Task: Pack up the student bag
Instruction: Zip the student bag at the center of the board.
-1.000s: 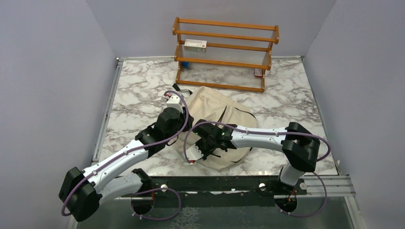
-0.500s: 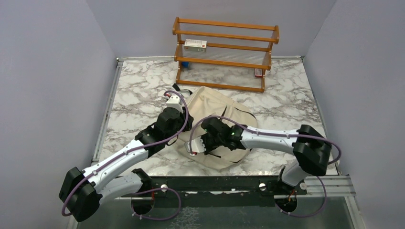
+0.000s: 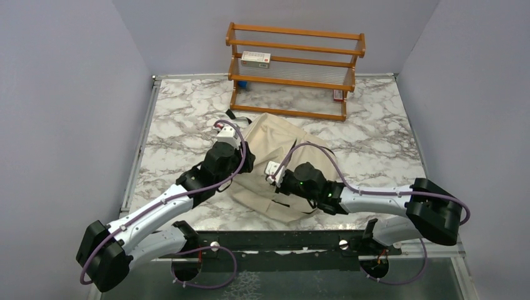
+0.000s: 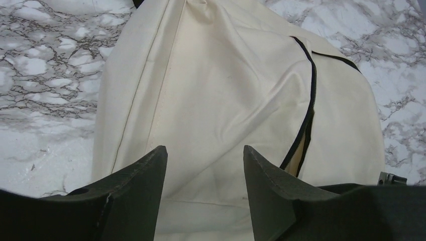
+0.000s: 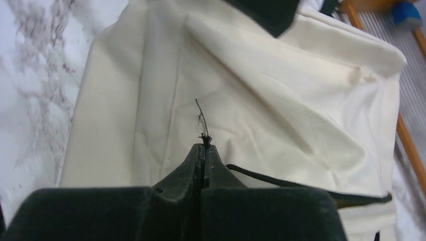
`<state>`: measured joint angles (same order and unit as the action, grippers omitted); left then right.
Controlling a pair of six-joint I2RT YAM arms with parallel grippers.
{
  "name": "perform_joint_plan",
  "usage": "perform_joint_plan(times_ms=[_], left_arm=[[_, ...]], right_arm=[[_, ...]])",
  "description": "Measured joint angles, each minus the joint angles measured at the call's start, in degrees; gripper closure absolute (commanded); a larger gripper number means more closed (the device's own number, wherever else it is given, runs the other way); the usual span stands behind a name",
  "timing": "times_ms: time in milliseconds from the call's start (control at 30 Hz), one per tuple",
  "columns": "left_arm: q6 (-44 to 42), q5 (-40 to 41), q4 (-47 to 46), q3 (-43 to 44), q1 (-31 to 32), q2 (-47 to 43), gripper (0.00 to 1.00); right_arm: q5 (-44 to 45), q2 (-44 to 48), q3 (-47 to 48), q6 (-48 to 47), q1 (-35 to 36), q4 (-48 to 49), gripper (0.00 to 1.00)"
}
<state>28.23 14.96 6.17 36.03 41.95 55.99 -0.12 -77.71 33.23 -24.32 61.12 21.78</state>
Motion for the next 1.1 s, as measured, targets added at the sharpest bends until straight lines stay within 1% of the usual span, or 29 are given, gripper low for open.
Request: perform_joint_plan(times_ms=[100, 233, 367, 533, 633, 800, 933, 1000, 1100], left_arm=[[-0.35, -0.26, -0.09, -0.76, 0.00, -1.27, 0.36], [-1.16, -1.99, -0.85, -2.29, 0.00, -3.85, 0.36], [-2.49, -5.57, -2.54, -3.67, -0.02, -6.32, 0.35], [-5.46, -13.86, -6.34, -4.81, -0.02, -7.96, 0.35], [-7.02, -20.24, -9.01, -4.81, -0.02, -6.21, 0.35], [-8.96, -27.58, -11.32, -4.79, 0.07, -1.11, 0.31], [-10.80, -29.55, -11.78, -3.67, 1.16, 2.84, 0.30], [-11.69, -29.42, -12.02, -2.49, 2.58, 4.61, 0.29], [-12.98, -27.06, -12.46, -0.31, 6.01, 7.23, 0.28]], right_arm=[[5.44, 0.96, -2.93, 8.22, -0.09, 6.69, 0.99], [11.82, 2.23, -4.72, 19.19, -0.90, 11.65, 0.99], [15.91, 2.95, -4.74, 28.11, -2.75, 13.97, 0.99], [17.55, 3.74, -4.74, 36.59, -6.14, 14.14, 0.99], [17.49, 4.22, -4.76, 40.11, -8.33, 14.16, 0.99], [17.42, 4.28, -4.76, 43.39, -11.50, 14.16, 0.99], [16.85, 4.28, -4.55, 44.81, -13.20, 14.03, 0.99], [16.17, 4.28, -4.22, 45.33, -13.27, 14.05, 0.99], [15.26, 4.28, -3.98, 46.56, -13.27, 14.01, 0.99]])
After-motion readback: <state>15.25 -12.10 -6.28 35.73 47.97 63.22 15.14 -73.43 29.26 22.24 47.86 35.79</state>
